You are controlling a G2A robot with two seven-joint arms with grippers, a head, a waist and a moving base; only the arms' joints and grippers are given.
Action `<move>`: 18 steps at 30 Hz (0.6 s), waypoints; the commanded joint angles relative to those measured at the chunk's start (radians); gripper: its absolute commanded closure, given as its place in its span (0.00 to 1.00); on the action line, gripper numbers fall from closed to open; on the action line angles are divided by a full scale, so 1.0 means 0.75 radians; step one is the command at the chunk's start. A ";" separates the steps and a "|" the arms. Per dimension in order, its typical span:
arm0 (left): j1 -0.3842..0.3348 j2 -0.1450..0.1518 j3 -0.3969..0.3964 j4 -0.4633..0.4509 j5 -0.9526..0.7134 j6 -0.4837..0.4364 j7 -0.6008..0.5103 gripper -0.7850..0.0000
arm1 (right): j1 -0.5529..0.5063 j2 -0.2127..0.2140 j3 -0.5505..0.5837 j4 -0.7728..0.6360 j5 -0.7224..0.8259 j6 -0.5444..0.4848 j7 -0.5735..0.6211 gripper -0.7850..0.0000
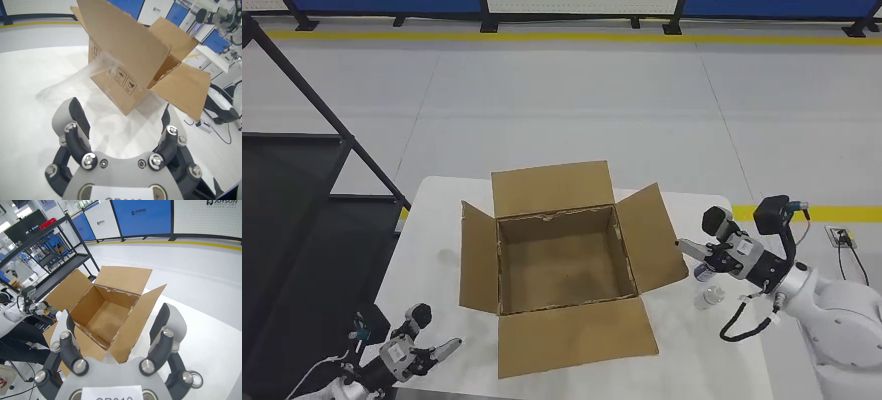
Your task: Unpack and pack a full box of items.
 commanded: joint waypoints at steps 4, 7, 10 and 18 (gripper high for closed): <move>-0.043 -0.012 0.158 0.060 0.368 0.101 0.243 0.00 | -0.036 0.009 0.057 0.023 0.064 -0.068 -0.015 0.00; -0.078 -0.018 0.253 0.113 0.542 0.204 0.383 0.00 | -0.057 0.014 0.081 0.030 0.083 -0.092 -0.014 0.00; -0.120 -0.021 0.326 0.178 0.681 0.312 0.489 0.00 | -0.080 0.019 0.104 0.033 0.100 -0.111 -0.017 0.00; -0.216 -0.024 0.413 0.301 0.714 0.448 0.585 0.00 | -0.166 0.035 0.184 0.060 0.150 -0.170 0.025 0.00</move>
